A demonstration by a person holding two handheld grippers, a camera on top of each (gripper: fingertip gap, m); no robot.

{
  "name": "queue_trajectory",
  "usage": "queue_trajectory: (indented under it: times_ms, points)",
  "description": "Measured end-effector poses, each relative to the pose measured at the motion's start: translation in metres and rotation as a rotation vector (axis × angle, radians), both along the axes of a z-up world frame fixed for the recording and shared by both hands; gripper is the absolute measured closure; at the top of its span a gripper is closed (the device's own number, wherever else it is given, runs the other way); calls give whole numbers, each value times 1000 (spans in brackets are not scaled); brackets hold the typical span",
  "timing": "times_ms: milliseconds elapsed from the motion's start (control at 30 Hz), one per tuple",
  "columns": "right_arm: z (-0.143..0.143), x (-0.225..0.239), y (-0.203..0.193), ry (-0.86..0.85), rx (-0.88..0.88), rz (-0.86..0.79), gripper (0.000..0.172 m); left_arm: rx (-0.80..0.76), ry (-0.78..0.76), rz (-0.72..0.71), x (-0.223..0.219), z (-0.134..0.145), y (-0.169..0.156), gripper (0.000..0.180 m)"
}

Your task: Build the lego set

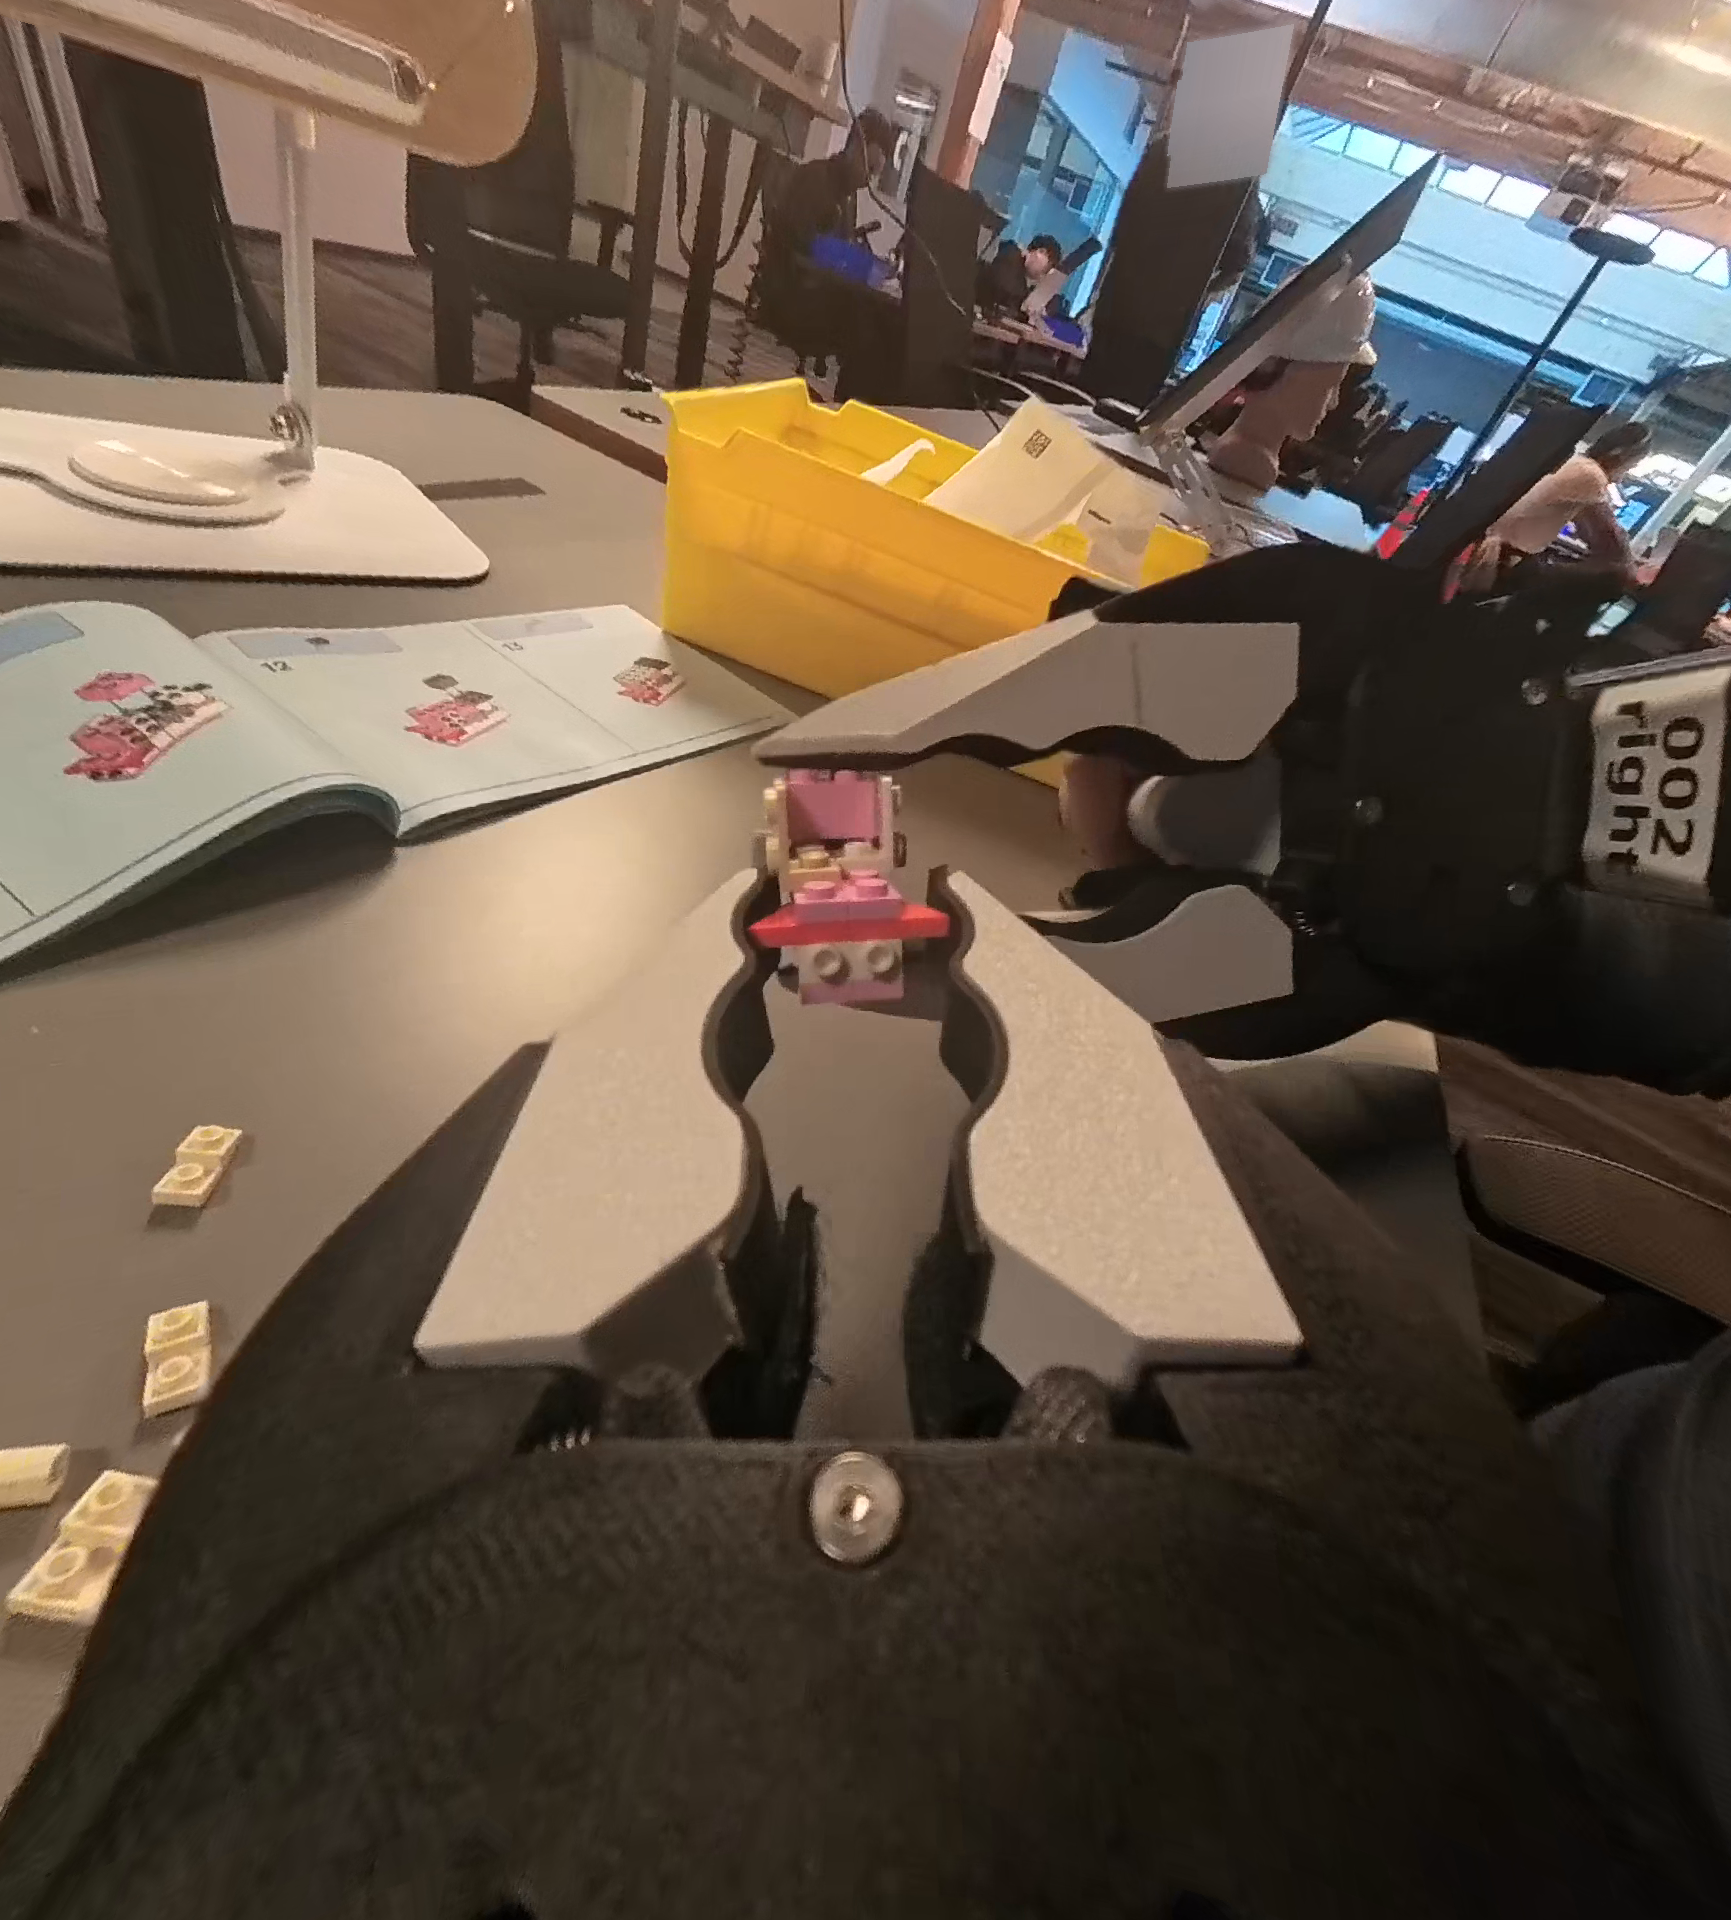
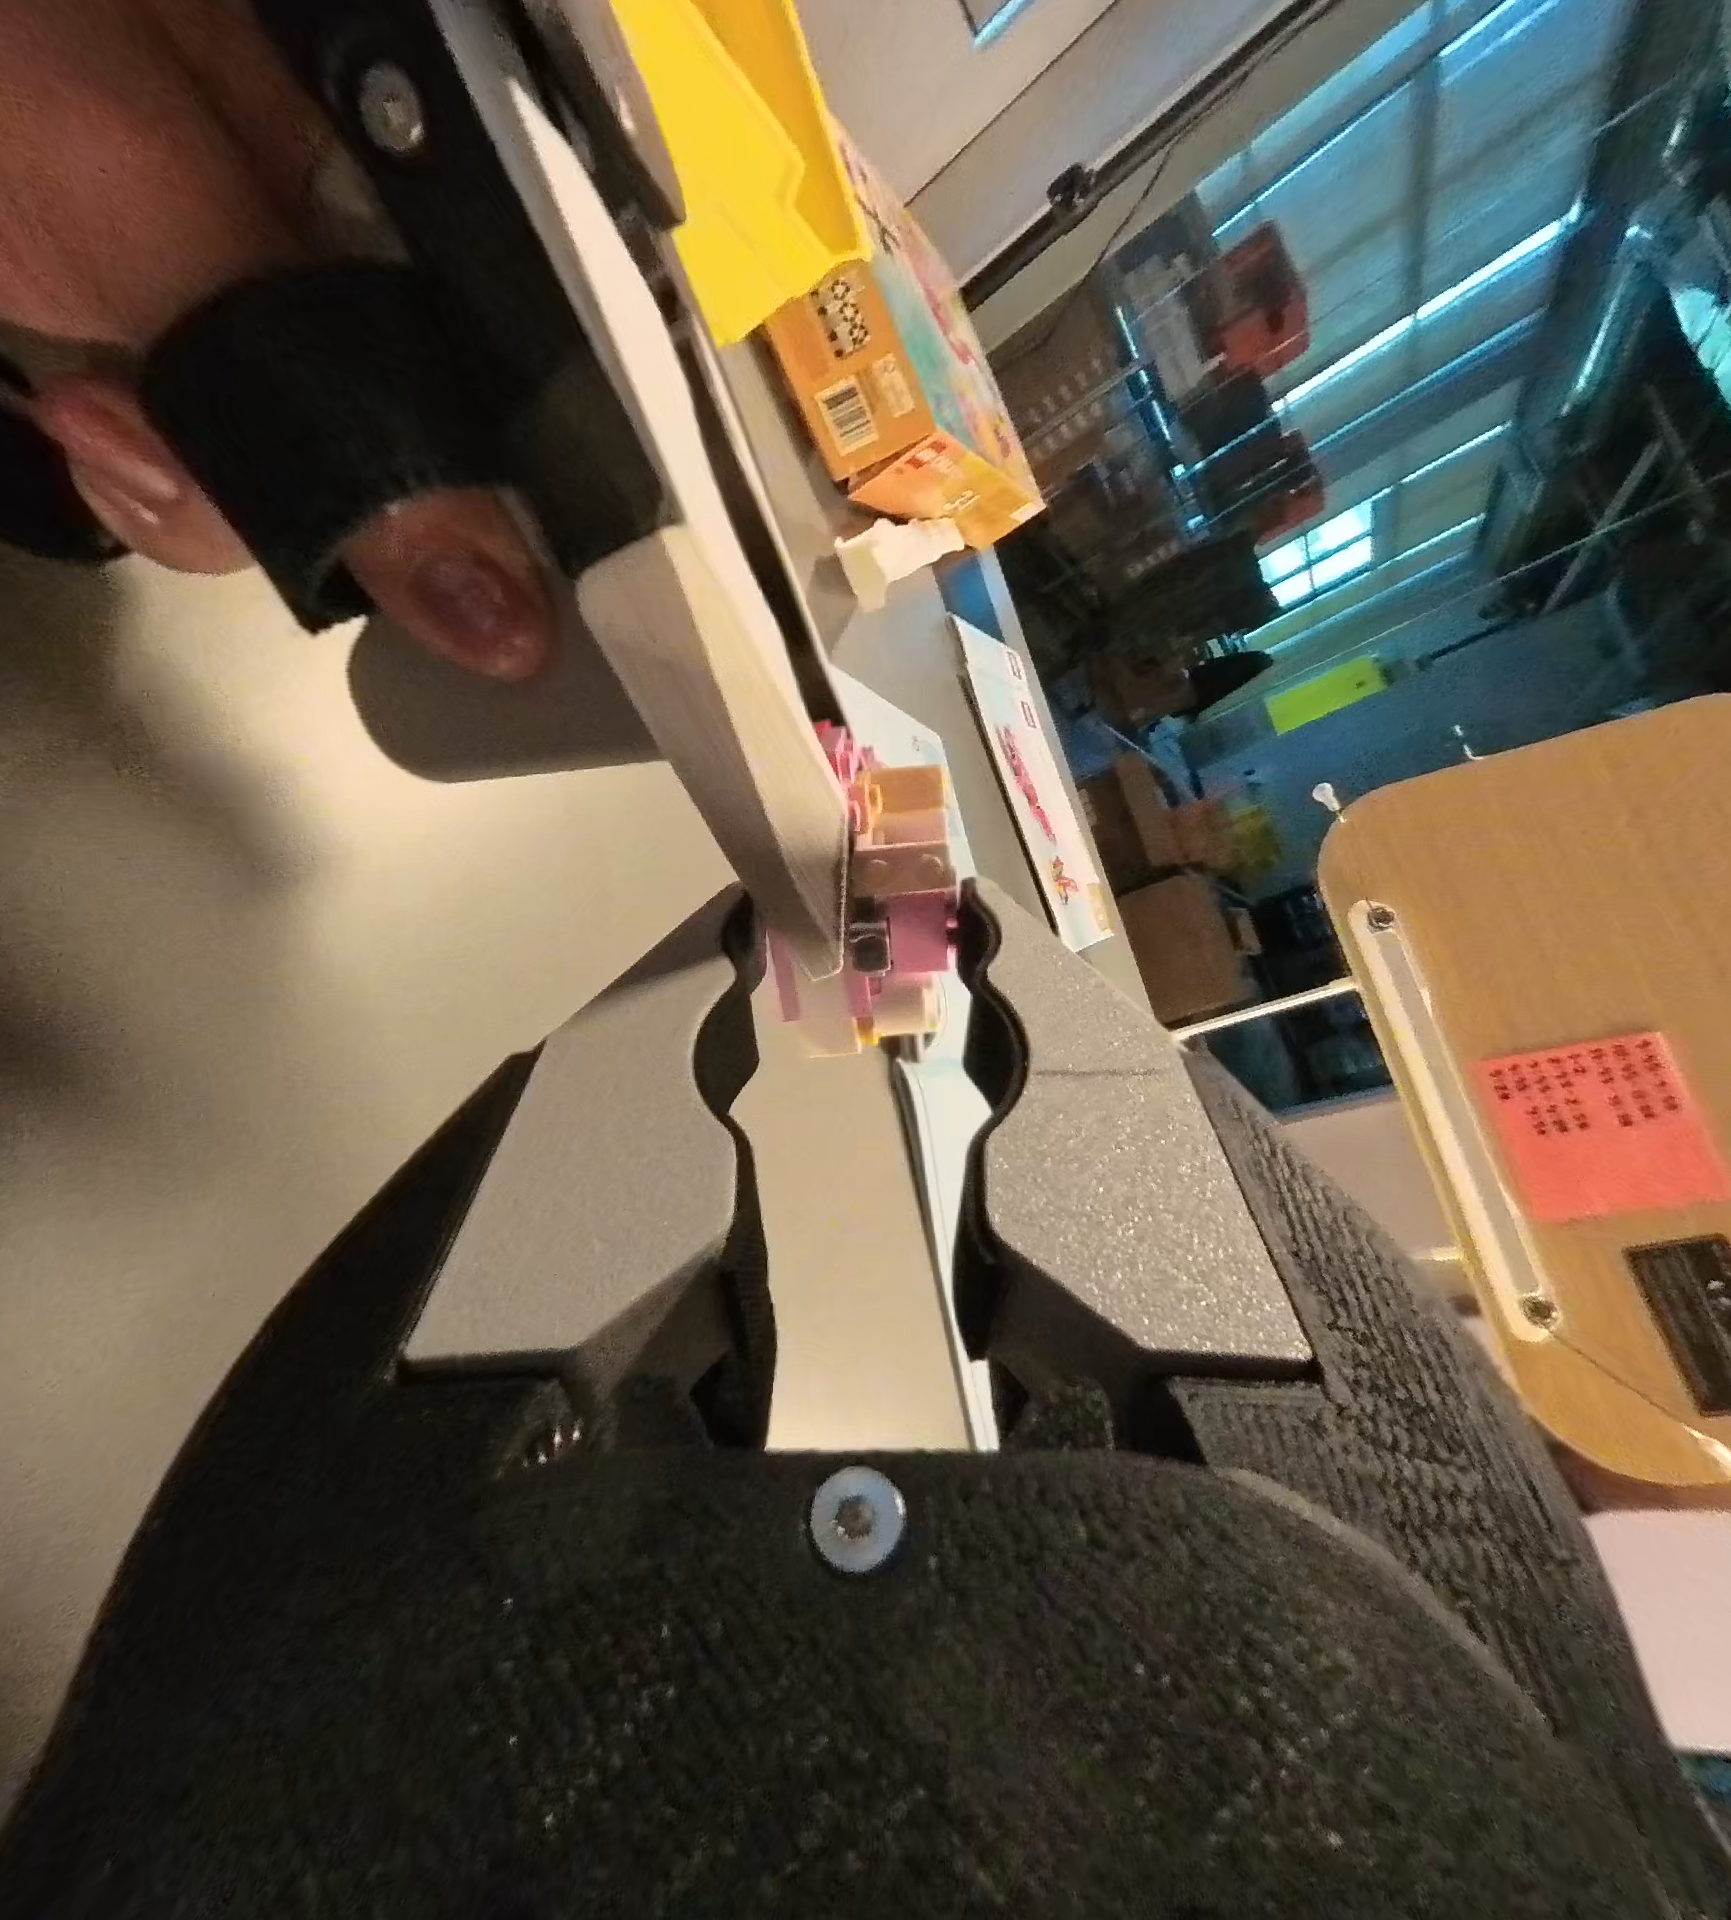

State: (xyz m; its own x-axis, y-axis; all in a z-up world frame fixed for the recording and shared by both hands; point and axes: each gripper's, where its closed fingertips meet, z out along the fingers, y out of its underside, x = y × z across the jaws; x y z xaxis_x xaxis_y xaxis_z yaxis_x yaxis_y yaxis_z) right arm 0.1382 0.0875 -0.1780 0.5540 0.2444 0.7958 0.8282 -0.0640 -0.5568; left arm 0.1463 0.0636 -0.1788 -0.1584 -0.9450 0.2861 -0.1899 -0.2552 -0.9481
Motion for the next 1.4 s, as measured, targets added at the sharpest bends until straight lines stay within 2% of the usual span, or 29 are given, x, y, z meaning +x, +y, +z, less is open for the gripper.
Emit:
queue_trajectory:
  times_ms: [133,300,567,700,867,967,1100,1267,1333,1400]
  points:
    - [1,-1,1,-19,29,-1,136,-30,-16,-10,-1,2,0,153]
    - [-2,2,0,-124,-1,-5,137,-84,-19,-36,-1,0,-1,153]
    - [7,4,3,-211,25,-128,137,116,-61,82,-2,8,3,153]
    - [4,5,4,-225,-12,-144,137,152,-62,117,-2,7,6,153]
    - [3,4,3,-208,-47,-95,138,100,-53,85,-1,4,5,153]
    - [14,1,-1,-195,-2,-73,137,59,-110,32,-3,14,1,153]
    - [25,-5,-9,-127,8,-32,133,68,-173,-4,-7,24,-5,153]
    - [35,-4,-25,-65,-17,49,106,29,-248,-48,-14,36,-6,153]
    - [46,-3,-37,76,-51,142,103,25,-272,-79,-18,40,-8,153]
    - [62,-4,-49,329,-116,272,105,10,-299,-131,-21,44,-13,153]
